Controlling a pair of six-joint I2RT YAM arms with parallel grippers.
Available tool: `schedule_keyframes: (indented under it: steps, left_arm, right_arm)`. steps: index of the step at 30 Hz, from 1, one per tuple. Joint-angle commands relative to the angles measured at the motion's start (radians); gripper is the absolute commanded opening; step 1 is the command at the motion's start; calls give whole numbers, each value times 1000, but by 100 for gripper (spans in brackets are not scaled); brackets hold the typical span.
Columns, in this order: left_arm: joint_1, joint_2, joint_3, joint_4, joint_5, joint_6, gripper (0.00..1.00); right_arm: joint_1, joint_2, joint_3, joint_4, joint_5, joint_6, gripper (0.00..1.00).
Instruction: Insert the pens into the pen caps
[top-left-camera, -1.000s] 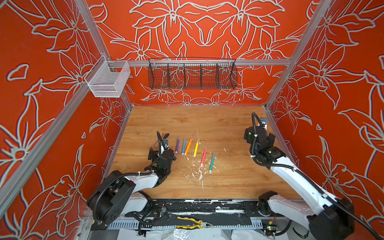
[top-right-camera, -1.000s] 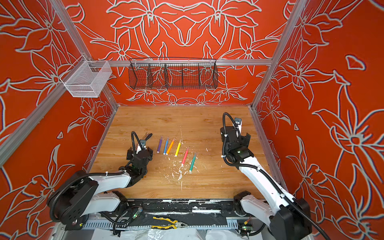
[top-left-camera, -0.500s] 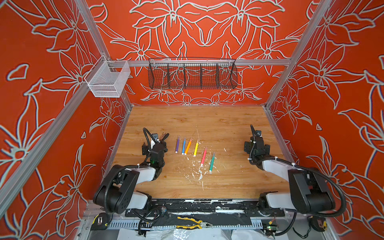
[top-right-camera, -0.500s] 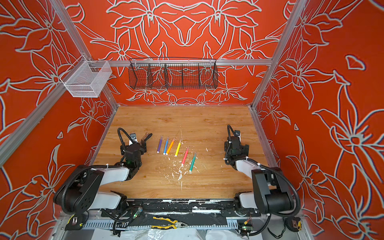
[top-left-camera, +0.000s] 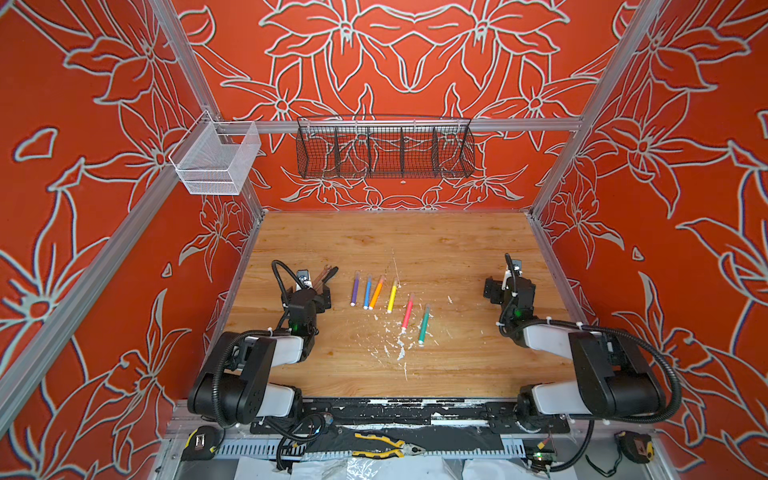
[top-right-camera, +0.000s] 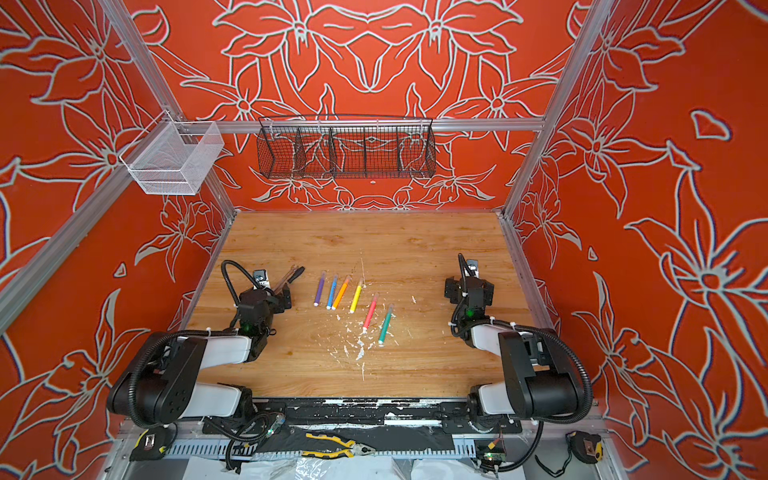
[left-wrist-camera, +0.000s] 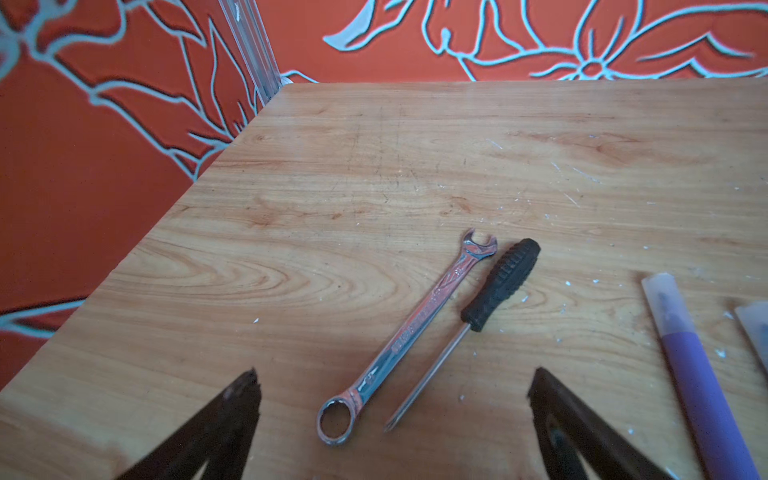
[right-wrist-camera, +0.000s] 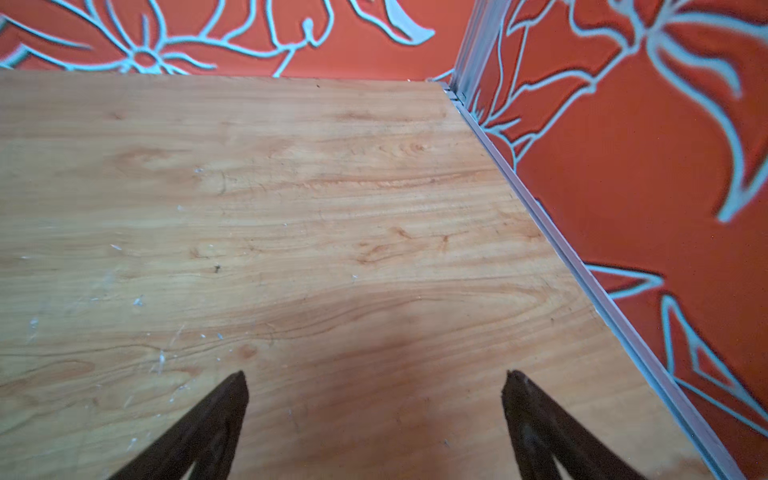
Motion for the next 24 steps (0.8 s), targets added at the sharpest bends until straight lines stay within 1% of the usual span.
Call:
schedule_keyframes:
  steps: [1,2,3,4,5,7,9,12,15,17,24]
  left_arm:
    - [15,7,24,3,35,-12,98]
    - [17,7,26,-2,38,-13,98]
    - [19,7,29,-9,38,-15,98]
    - [22,8,32,-12,36,-16,98]
    - [23,8,33,-13,36,-19,98]
    - [23,3,32,-17,38,-21,98]
    - [24,4,31,-14,38,-21,98]
    - [25,2,29,-13,36,-21,98]
    - [24,1,29,-13,37,-21,98]
    - [23,1,30,-13,36,-21,98]
    - [23,1,29,-13,36,-21,98]
  right_arm:
    - [-13,40,-51,159,-73,-37,98]
    - [-12,11,-34,76,-73,-32,98]
    - [-13,16,-36,97,-73,-35,98]
    - [-13,37,-48,158,-74,-38,98]
    - [-13,39,-53,165,-73,-39,98]
    - [-12,13,-38,91,-73,-34,98]
    - [-12,33,-51,157,-73,-38,98]
    - [-13,20,-43,117,-74,-36,98]
    - [-14,33,-50,152,-73,-37,98]
    - [-13,25,-47,131,-75,-38,98]
    - [-13,28,-50,144,-74,-38,98]
